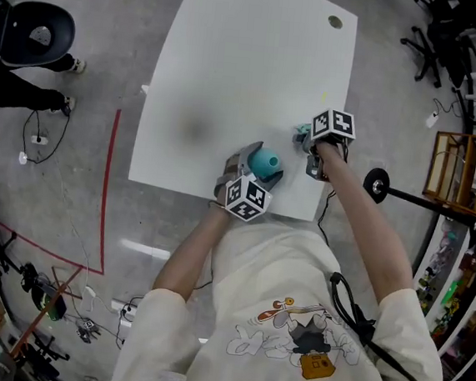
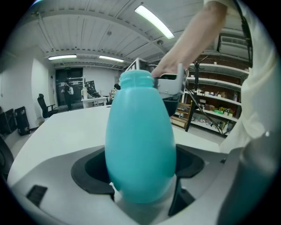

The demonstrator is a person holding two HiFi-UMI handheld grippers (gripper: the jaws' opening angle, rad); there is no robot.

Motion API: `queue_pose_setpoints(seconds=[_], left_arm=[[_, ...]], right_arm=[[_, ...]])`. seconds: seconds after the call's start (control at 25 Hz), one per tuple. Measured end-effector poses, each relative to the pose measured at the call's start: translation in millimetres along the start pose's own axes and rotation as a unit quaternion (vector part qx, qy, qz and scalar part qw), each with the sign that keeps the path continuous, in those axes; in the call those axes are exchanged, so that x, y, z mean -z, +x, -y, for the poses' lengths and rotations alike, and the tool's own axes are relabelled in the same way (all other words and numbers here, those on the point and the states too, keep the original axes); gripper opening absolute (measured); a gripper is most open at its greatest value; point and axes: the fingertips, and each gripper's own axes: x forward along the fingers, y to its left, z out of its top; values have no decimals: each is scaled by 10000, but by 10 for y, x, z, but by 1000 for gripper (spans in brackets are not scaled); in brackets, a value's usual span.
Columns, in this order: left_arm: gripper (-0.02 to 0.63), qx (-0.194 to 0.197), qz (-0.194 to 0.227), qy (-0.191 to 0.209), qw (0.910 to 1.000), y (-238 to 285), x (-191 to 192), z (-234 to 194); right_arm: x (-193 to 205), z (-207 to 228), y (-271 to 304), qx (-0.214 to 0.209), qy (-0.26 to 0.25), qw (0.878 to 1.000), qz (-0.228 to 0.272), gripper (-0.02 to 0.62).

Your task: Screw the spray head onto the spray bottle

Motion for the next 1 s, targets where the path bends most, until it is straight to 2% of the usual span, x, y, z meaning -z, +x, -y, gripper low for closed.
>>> queue_pose_setpoints(seconds=[0.04,0.12,0.2,0.28,0.4,0.52,0.64,0.76,0.88,1.0], left_arm=[[411,-40,-37,-74,10000,-15,-39,-28],[411,-115,-78,-209,9997,-80,-149,-99],[411,-104,-111,-352,9993,-167,-274,-172],[411,-9,-189,-344,9992,-249,-405,-233],[411,135,-353,-124,9992,-358,-679,-203],[411,325,-518,134,9980,-428,-1027,-44],[411,941,-673,311,9928,-476,-1330,214],[411,1551,-790,597,9829,-585,-1499,315],[411,1800,-803,874,9765,-676,-1642,286],[411,2167,-682,968,9690,-747,-1756,394]], right_arm=[[-44,-100,-123,-130,-403,9986,320,135],[-129,-357,-468,-464,-1138,9870,1035,135],[-190,-648,-881,-893,-1683,9664,1723,135],[-223,-913,-1315,-1279,-2115,9403,2338,135],[-205,-1197,-2058,-1490,-2885,8931,3114,135],[-52,-1422,-2820,-1783,-3590,8384,3693,135],[202,-1621,-3491,-2228,-4169,7785,4128,135],[409,-1904,-3894,-2516,-4654,7356,4230,135],[528,-2109,-4096,-2637,-4980,7119,4191,135],[631,-2141,-4158,-2782,-5096,7028,4111,135]])
